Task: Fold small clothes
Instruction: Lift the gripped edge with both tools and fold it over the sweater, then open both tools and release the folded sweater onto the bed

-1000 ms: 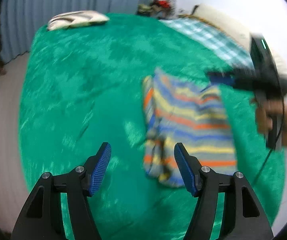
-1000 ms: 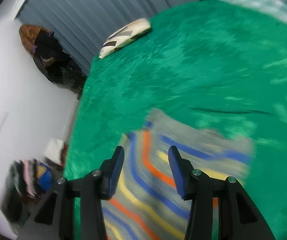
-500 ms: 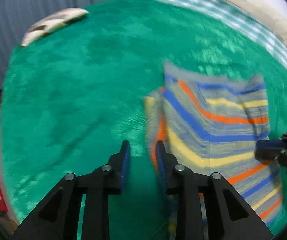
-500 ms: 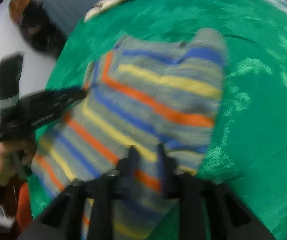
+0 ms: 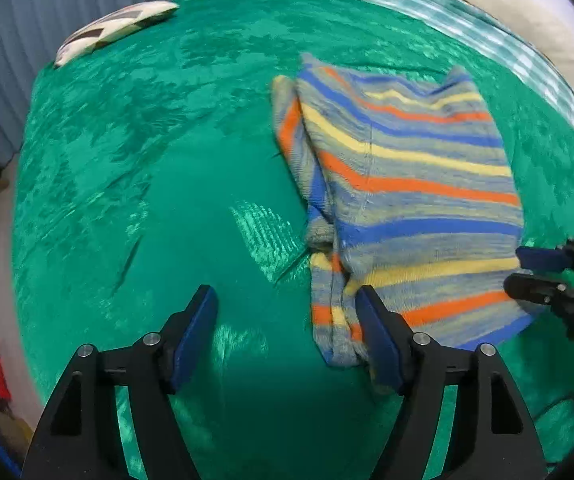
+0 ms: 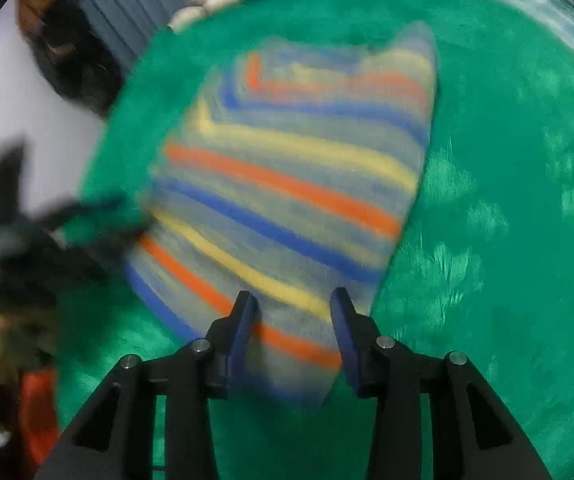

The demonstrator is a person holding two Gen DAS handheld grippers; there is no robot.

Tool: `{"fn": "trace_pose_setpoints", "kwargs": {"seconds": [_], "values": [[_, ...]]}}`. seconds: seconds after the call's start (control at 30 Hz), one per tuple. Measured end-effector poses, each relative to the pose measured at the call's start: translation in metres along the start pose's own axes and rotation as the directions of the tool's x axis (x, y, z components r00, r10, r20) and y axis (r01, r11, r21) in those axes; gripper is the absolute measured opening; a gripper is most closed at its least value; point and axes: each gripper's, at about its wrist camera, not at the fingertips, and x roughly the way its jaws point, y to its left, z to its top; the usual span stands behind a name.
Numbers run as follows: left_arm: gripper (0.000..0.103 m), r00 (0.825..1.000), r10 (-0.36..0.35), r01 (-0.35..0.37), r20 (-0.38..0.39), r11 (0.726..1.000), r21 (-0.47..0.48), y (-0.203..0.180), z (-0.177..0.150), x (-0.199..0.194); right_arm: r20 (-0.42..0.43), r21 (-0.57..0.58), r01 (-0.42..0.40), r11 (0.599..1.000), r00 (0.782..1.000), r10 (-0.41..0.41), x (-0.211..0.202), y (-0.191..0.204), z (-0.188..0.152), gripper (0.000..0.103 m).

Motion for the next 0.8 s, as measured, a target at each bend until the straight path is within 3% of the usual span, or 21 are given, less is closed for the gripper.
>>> {"fn": "trace_pose_setpoints", "kwargs": {"seconds": [0.07, 0.13, 0.2, 0.3, 0.43, 0.53, 0.8], "values": [[0.084, 0.999, 0.017, -0.016, 0.036, 1.0, -0.007, 0.0, 0.0, -0.024, 0.047, 0.042, 0.008, 0.999, 0.999, -0.01, -0.021, 0.004, -0.001, 0.052], [0.094, 0.996, 0.059, -0.059, 0.074, 0.998, -0.006, -0.001, -0.003, -0.047, 0.126, 0.108, -0.027, 0.994, 0.992, 0.013, -0.05, 0.005, -0.003, 0.072], [0.097, 0.986, 0.111, -0.111, 0.121, 0.994, -0.005, -0.004, -0.008, -0.072, 0.213, 0.122, -0.005, 0.992, 0.977, -0.021, -0.083, 0.013, -0.012, 0.079], [0.097, 0.978, 0.151, -0.15, 0.146, 0.989, -0.014, -0.008, -0.018, -0.095, 0.24, 0.12, 0.08, 0.99, 0.965, -0.107, -0.111, 0.029, -0.024, 0.079], [0.098, 0.975, 0.146, -0.144, 0.169, 0.989, -0.024, -0.018, -0.025, -0.122, 0.206, 0.129, 0.161, 0.978, 0.961, -0.186, -0.128, 0.048, -0.035, 0.081], [0.098, 0.972, 0.138, -0.135, 0.19, 0.99, -0.03, -0.023, -0.032, -0.138, 0.215, 0.139, 0.191, 0.972, 0.952, -0.218, -0.142, 0.058, -0.043, 0.088], [0.1, 0.967, 0.133, -0.132, 0.215, 0.991, -0.017, -0.03, -0.039, -0.153, 0.237, 0.119, 0.231, 0.966, 0.938, -0.254, -0.161, 0.079, -0.054, 0.089]]}}
